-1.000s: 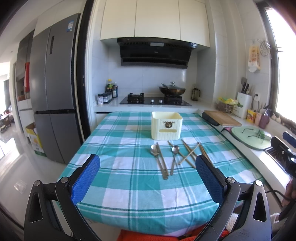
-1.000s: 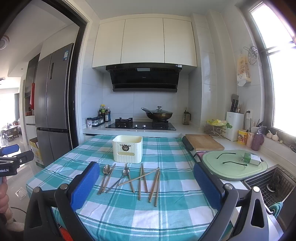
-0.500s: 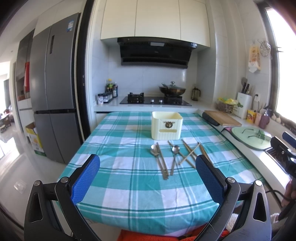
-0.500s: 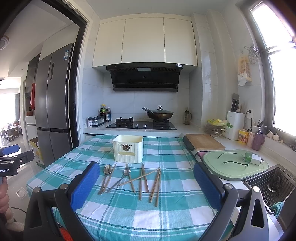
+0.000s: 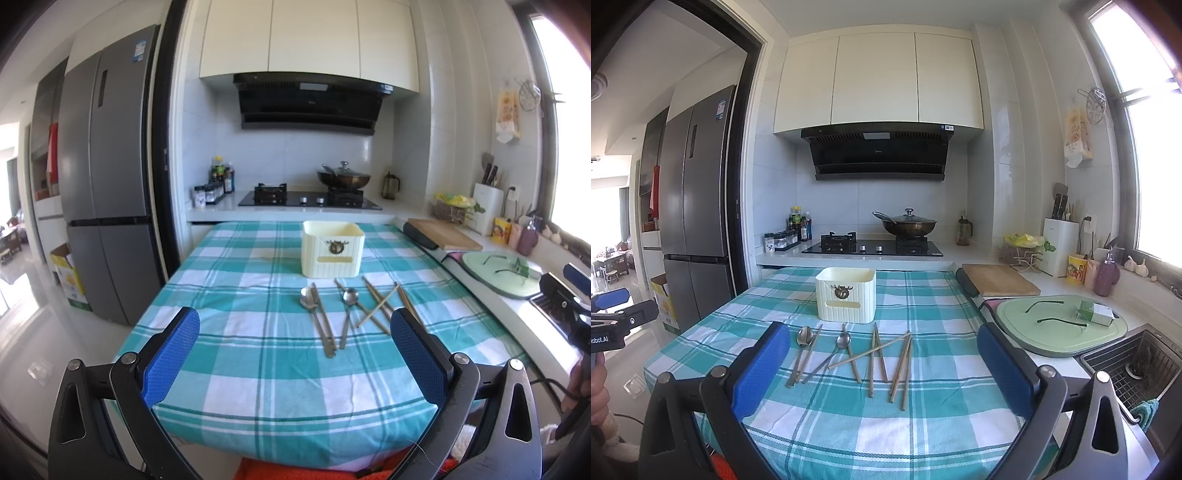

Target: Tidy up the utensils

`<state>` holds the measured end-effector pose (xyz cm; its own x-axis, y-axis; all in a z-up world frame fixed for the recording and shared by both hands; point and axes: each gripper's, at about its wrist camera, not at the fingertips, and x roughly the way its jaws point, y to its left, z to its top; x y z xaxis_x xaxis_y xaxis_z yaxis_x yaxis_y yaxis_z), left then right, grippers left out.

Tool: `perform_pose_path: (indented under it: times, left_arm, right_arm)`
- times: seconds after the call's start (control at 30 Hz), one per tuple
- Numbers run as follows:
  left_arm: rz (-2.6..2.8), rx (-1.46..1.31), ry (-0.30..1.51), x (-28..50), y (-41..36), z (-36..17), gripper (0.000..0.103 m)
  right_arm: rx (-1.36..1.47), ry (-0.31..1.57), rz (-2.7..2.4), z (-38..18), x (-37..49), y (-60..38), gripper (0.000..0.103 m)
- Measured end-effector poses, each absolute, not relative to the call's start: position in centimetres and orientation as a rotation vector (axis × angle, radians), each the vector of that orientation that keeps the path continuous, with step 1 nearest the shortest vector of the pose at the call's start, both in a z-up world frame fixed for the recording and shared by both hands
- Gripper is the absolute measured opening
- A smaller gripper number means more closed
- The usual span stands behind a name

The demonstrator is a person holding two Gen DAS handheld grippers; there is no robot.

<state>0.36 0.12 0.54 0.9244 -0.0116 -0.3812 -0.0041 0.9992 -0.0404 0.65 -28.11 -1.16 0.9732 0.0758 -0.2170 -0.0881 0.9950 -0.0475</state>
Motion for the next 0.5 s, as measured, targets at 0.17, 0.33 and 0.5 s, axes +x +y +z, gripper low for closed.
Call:
perform_pose_path:
  times: [0.17, 0.33, 0.5]
  left_arm:
    - [-0.004, -0.041, 0.391, 0.39, 0.08, 0.47, 0.103]
    - [-0.006, -0.04, 0.393, 0.56, 0.0, 0.36, 0.103]
    - [-0.006, -0.041, 0.395, 0.56, -0.02, 0.31, 0.103]
  right_arm:
    - [-0.058, 0.216, 0.084, -1.17, 0.67, -28.14, 0.103]
    - [-0.051, 0.218, 0.079, -1.23, 0.75, -28.25, 0.103]
    - [-0.046, 0.221, 0.076, -1.39, 0.77, -28.35, 0.103]
